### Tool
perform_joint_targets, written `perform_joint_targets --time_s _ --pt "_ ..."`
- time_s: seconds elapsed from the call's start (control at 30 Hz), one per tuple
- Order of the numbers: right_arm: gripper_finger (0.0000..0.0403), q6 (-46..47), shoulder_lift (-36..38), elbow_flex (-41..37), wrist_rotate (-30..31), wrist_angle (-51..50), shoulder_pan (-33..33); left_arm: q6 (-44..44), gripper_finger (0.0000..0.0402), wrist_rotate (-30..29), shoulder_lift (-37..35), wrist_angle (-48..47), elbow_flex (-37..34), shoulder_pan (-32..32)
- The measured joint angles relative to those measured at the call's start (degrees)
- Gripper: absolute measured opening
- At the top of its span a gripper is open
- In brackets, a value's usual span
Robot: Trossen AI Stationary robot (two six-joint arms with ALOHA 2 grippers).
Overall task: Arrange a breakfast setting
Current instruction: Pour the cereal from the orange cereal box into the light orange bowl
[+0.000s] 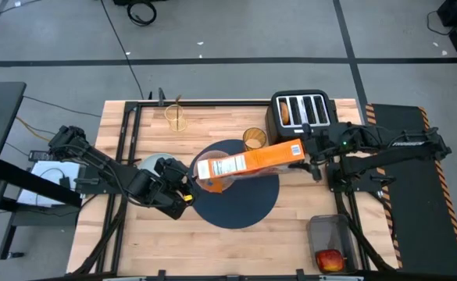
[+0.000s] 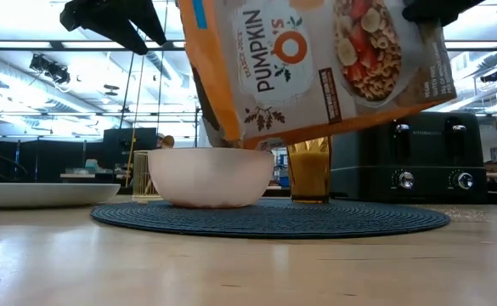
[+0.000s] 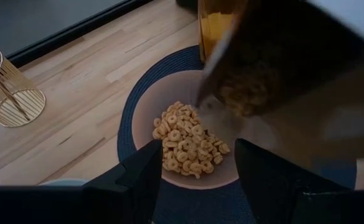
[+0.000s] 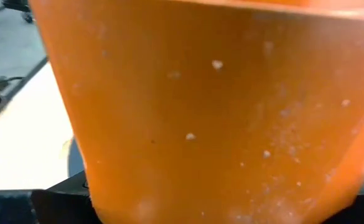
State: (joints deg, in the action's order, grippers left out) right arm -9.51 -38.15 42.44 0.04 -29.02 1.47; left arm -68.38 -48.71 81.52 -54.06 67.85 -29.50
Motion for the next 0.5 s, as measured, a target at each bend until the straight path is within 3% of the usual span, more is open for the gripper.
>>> perform_joint_targets --time_s 0.5 --pt "0.0292 -0.8 -0.4 0.0 3.0 -0.3 1.6 0.0 0.0206 0.0 0.0 0.7 0.0 0.0"
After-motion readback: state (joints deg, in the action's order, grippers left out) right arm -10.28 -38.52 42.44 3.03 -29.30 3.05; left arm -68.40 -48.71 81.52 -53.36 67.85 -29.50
